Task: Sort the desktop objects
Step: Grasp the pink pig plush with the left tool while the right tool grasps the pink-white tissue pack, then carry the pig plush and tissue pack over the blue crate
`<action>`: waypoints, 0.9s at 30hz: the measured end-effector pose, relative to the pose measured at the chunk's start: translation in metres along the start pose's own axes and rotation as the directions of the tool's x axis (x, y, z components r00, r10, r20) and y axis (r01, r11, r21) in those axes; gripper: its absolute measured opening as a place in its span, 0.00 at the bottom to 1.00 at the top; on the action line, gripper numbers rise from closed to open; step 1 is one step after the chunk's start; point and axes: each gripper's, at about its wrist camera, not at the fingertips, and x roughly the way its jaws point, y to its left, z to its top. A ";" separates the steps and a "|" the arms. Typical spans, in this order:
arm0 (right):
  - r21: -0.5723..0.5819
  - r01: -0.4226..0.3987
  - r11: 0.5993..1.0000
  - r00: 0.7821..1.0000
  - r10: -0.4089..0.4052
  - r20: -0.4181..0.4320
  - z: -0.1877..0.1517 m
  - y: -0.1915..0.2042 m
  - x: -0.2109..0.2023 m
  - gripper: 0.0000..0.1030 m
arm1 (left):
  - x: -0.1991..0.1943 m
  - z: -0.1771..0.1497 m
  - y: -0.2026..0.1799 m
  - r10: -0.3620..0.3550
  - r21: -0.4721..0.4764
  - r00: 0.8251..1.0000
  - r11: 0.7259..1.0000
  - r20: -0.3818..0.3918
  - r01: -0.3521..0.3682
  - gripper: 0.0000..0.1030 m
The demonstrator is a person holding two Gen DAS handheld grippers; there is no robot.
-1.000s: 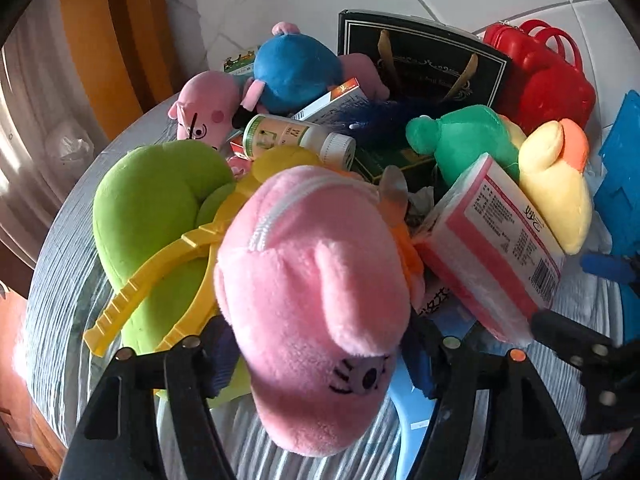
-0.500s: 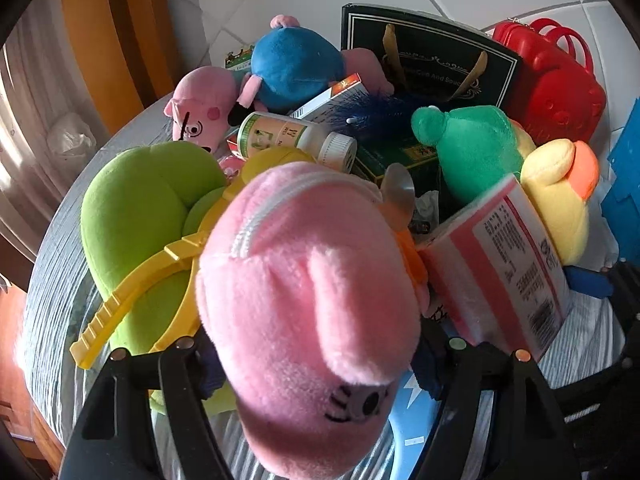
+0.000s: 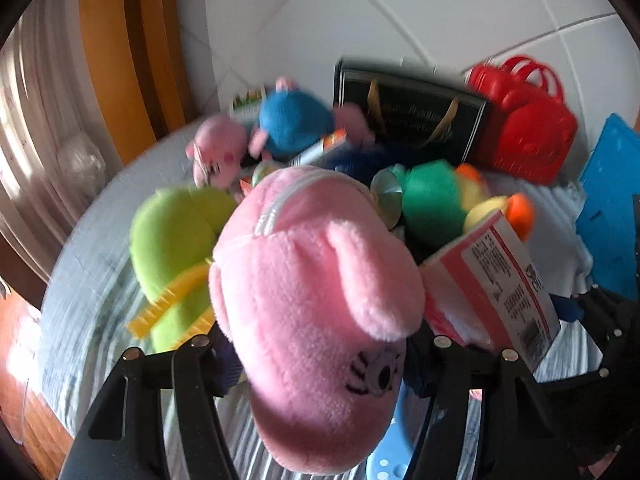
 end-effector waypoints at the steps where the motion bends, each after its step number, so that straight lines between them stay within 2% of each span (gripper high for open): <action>1: 0.002 -0.006 1.000 1.000 0.006 0.020 -0.002 0.001 -0.012 0.82 | -0.009 0.001 -0.002 0.007 0.008 1.000 1.000 0.017 -0.007 0.59; 7: 0.022 0.007 1.000 0.990 -0.010 0.140 -0.008 0.000 -0.077 0.82 | -0.069 0.012 -0.011 -0.015 0.015 0.991 1.000 0.130 0.013 0.59; 11: 0.064 0.030 0.998 0.971 -0.044 0.236 -0.013 -0.010 -0.127 0.82 | -0.108 0.018 -0.021 -0.044 0.035 0.976 0.999 0.212 0.038 0.59; 16: 0.108 0.086 0.990 0.935 -0.118 0.335 -0.026 -0.020 -0.185 0.82 | -0.143 0.023 -0.034 -0.095 0.062 0.957 0.995 0.274 0.081 0.59; 21: 0.172 0.132 0.976 0.904 -0.190 0.384 -0.039 -0.034 -0.226 0.82 | -0.171 0.027 -0.054 -0.160 0.112 0.933 0.985 0.322 0.131 0.59; 23: 0.200 0.151 0.968 0.886 -0.223 0.407 -0.045 -0.041 -0.244 0.82 | -0.185 0.028 -0.067 -0.197 0.140 0.918 0.978 0.344 0.158 0.59; 27: 0.253 0.195 0.947 0.836 -0.296 0.461 -0.066 -0.056 -0.290 0.82 | -0.215 0.030 -0.098 -0.254 0.190 0.885 0.963 0.391 0.193 0.59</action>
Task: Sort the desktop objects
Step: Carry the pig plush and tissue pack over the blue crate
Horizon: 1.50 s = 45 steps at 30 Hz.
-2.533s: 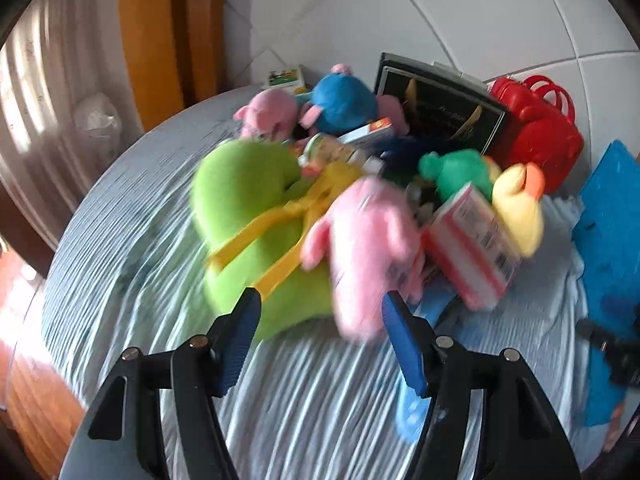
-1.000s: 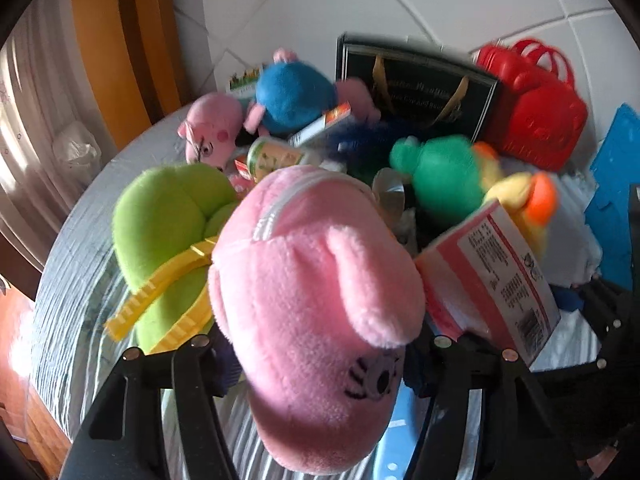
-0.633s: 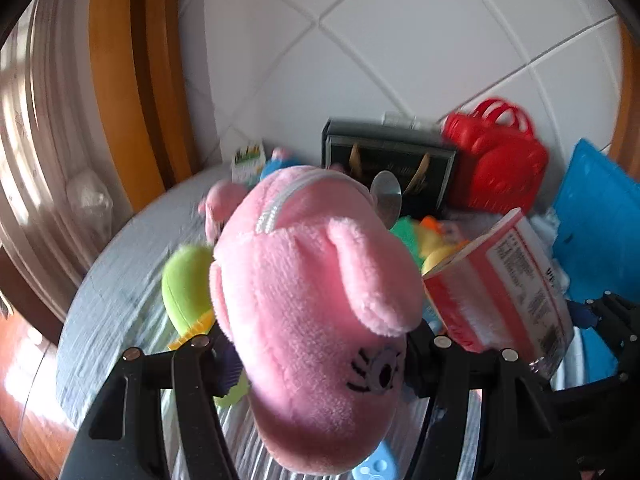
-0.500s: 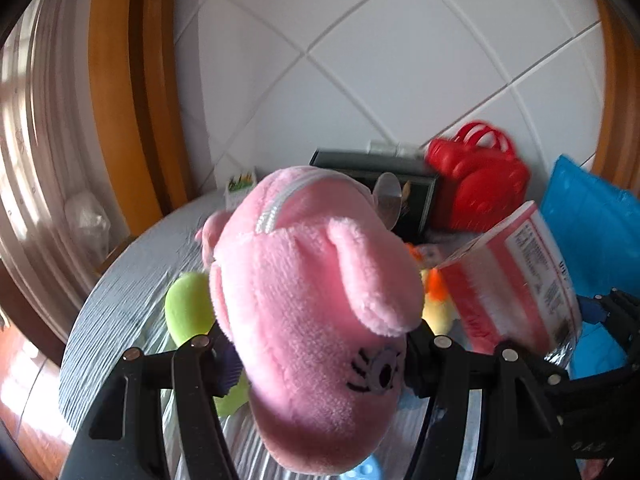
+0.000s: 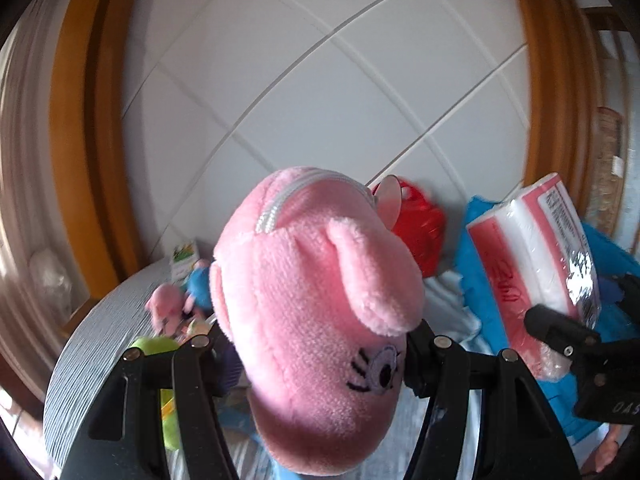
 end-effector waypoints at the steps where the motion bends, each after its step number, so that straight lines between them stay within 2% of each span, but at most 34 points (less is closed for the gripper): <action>1: 0.008 0.018 1.000 1.000 -0.019 0.020 0.001 -0.009 -0.012 0.82 | -0.004 0.005 -0.011 -0.015 0.010 1.000 1.000 0.013 0.015 0.59; 6: 0.049 0.105 0.993 0.990 -0.109 0.089 0.003 -0.059 -0.062 0.83 | -0.026 0.024 -0.073 -0.096 0.045 0.993 0.995 0.071 0.093 0.59; 10: 0.091 0.185 0.979 0.973 -0.195 0.120 -0.002 -0.114 -0.101 0.83 | -0.042 0.035 -0.128 -0.154 0.056 0.984 0.987 0.094 0.149 0.59; 15: 0.134 0.273 0.953 0.951 -0.288 0.114 -0.013 -0.184 -0.141 0.83 | -0.062 0.044 -0.206 -0.228 0.072 0.969 0.972 0.092 0.222 0.59; 18: 0.153 0.322 0.934 0.939 -0.336 0.077 -0.025 -0.231 -0.152 0.83 | -0.069 0.047 -0.254 -0.256 0.085 0.963 0.965 0.083 0.249 0.59; 23: 0.169 0.345 0.923 0.937 -0.350 0.000 -0.052 -0.299 -0.154 0.83 | -0.056 0.042 -0.340 -0.275 0.112 0.961 0.955 -0.006 0.274 0.59; 27: 0.165 0.357 0.919 0.934 -0.351 -0.064 -0.074 -0.339 -0.144 0.83 | -0.022 0.024 -0.400 -0.280 0.104 0.945 0.948 -0.169 0.300 0.59; 30: 0.164 0.363 0.917 0.931 -0.350 -0.105 -0.087 -0.363 -0.136 0.83 | 0.004 0.007 -0.427 -0.250 0.130 0.935 0.948 -0.253 0.289 0.59; 33: 0.171 0.364 0.915 0.929 -0.344 -0.137 -0.100 -0.383 -0.127 0.83 | 0.017 -0.005 -0.445 -0.229 0.146 0.926 0.948 -0.300 0.282 0.59; 38: 0.183 0.364 0.913 0.926 -0.334 -0.174 -0.112 -0.409 -0.111 0.83 | 0.023 -0.013 -0.465 -0.212 0.162 0.924 0.948 -0.319 0.274 0.59; 45: 0.171 0.386 0.907 0.915 -0.351 -0.201 -0.114 -0.419 -0.105 0.84 | 0.032 -0.009 -0.475 -0.200 0.181 0.923 0.946 -0.328 0.269 0.62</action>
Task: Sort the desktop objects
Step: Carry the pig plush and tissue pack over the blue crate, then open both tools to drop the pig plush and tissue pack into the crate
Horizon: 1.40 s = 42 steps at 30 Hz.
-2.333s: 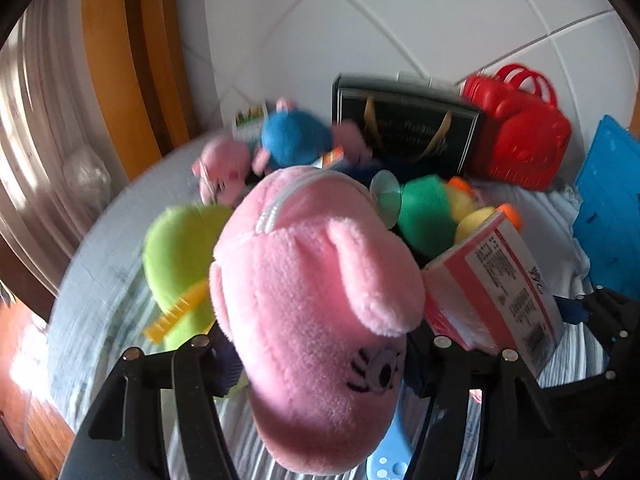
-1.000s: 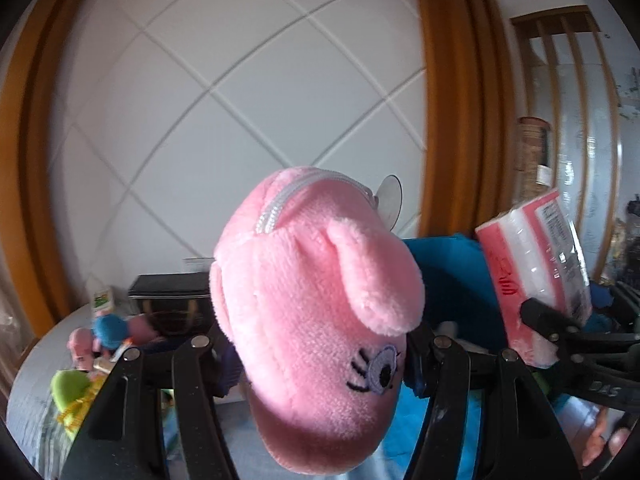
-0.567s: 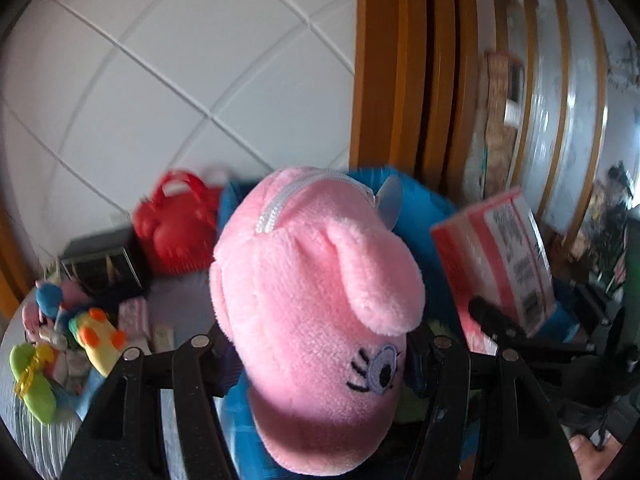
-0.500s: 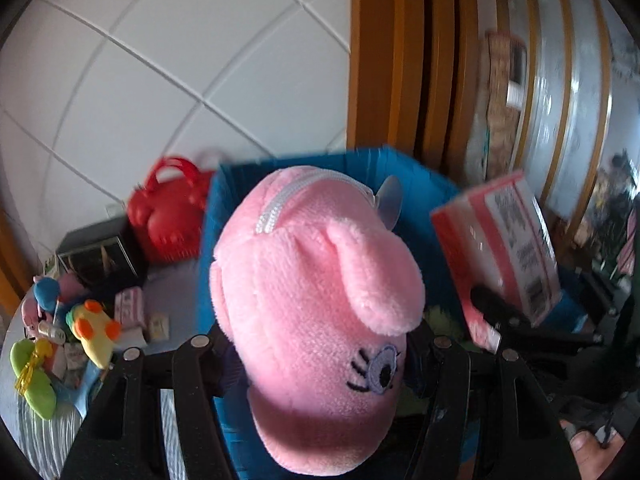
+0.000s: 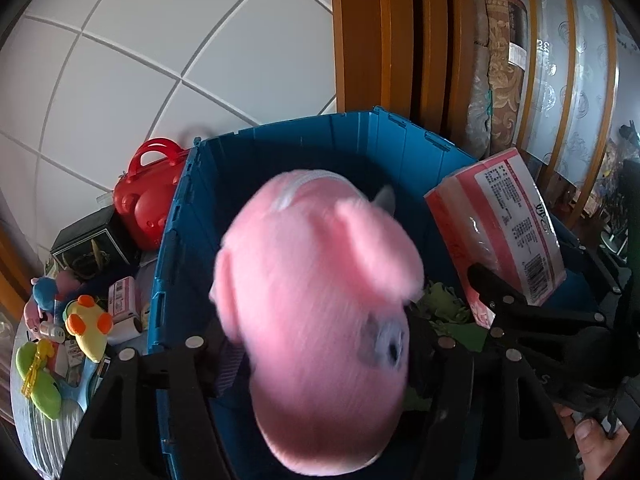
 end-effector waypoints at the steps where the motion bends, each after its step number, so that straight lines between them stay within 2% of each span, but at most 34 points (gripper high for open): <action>1: -0.001 0.002 1.000 1.000 -0.002 -0.002 0.000 -0.002 0.001 0.84 | 0.002 0.000 0.001 -0.002 -0.003 1.000 1.000 -0.005 0.002 0.62; 8: 0.003 0.020 1.000 1.000 -0.020 -0.017 -0.002 -0.010 0.004 0.85 | -0.002 0.002 -0.002 0.009 0.003 1.000 1.000 0.007 -0.009 0.64; 11: 0.000 0.030 1.000 0.999 -0.030 -0.020 -0.003 -0.010 0.004 0.86 | -0.004 0.000 -0.001 0.015 -0.002 1.000 1.000 0.008 -0.015 0.73; 15: -0.001 0.036 0.999 0.999 -0.036 -0.006 -0.003 -0.009 0.001 0.88 | -0.009 -0.003 0.001 0.016 -0.006 1.000 1.000 0.020 -0.016 0.74; 17: -0.002 0.039 0.999 0.999 -0.039 0.000 -0.003 -0.008 -0.001 0.96 | -0.012 -0.005 0.001 0.020 -0.008 0.999 1.000 0.031 -0.020 0.74; 19: -0.003 0.040 0.999 0.999 -0.040 0.011 -0.003 -0.007 -0.006 1.00 | -0.017 -0.006 0.002 0.021 -0.011 0.999 1.000 0.048 -0.021 0.74; 24: 0.004 0.029 1.000 0.999 -0.029 0.040 -0.006 -0.006 -0.021 1.00 | -0.033 -0.011 0.007 0.012 -0.023 0.993 1.000 0.114 -0.010 0.74; 29: 0.012 0.015 1.000 0.998 -0.015 0.067 -0.009 -0.006 -0.035 1.00 | -0.042 -0.015 0.009 0.010 -0.031 0.994 1.000 0.111 -0.007 0.74; 34: 0.013 -0.002 1.000 0.996 0.001 0.093 -0.011 -0.003 -0.050 1.00 | -0.055 -0.019 0.005 0.035 0.006 0.989 0.999 0.142 -0.036 0.74; 42: -0.007 -0.053 0.999 0.989 0.053 0.136 -0.009 0.011 -0.068 1.00 | -0.065 -0.028 0.016 0.075 -0.025 0.986 0.997 0.148 -0.072 0.74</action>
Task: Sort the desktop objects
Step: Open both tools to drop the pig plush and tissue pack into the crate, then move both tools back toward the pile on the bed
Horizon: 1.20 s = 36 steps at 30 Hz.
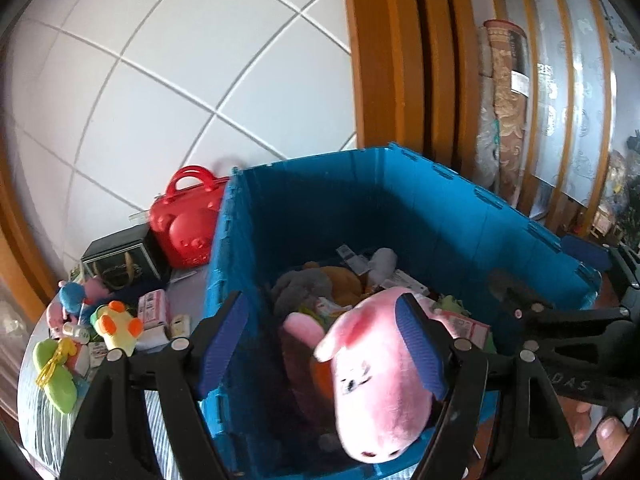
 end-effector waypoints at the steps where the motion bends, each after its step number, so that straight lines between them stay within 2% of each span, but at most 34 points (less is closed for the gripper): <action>1: 0.000 -0.010 1.000 1.000 0.010 0.005 0.001 0.002 -0.001 1.00 | -0.002 -0.001 0.005 0.006 -0.010 1.000 1.000 0.004 -0.006 0.74; 8: -0.027 -0.092 0.995 0.996 0.092 0.018 0.009 0.028 -0.001 1.00 | -0.016 -0.008 0.045 0.073 -0.078 0.997 0.994 0.012 -0.072 0.74; 13: -0.067 -0.174 0.982 0.983 0.177 0.040 0.016 0.062 -0.006 1.00 | -0.021 -0.016 0.088 0.153 -0.145 0.988 0.977 -0.027 -0.155 0.74; 19: -0.122 -0.262 0.957 0.962 0.270 0.048 0.026 0.116 -0.013 1.00 | -0.027 -0.032 0.147 0.185 -0.233 0.982 0.954 -0.046 -0.190 0.74; 25: -0.168 -0.293 0.941 0.950 0.307 0.063 0.036 0.180 -0.021 1.00 | -0.033 -0.053 0.215 0.234 -0.247 0.972 0.941 -0.019 -0.232 0.74; 28: -0.181 -0.310 0.933 0.943 0.326 0.066 0.040 0.216 -0.022 1.00 | -0.031 -0.065 0.256 0.237 -0.256 0.971 0.938 -0.020 -0.234 0.74; 32: -0.174 -0.350 0.921 0.932 0.361 0.033 0.041 0.269 -0.009 1.00 | -0.023 -0.087 0.312 0.283 -0.251 0.957 0.923 -0.071 -0.291 0.74; 36: -0.170 -0.383 0.908 0.923 0.383 -0.035 0.035 0.325 0.015 1.00 | -0.009 -0.121 0.384 0.307 -0.269 0.936 0.900 -0.172 -0.344 0.74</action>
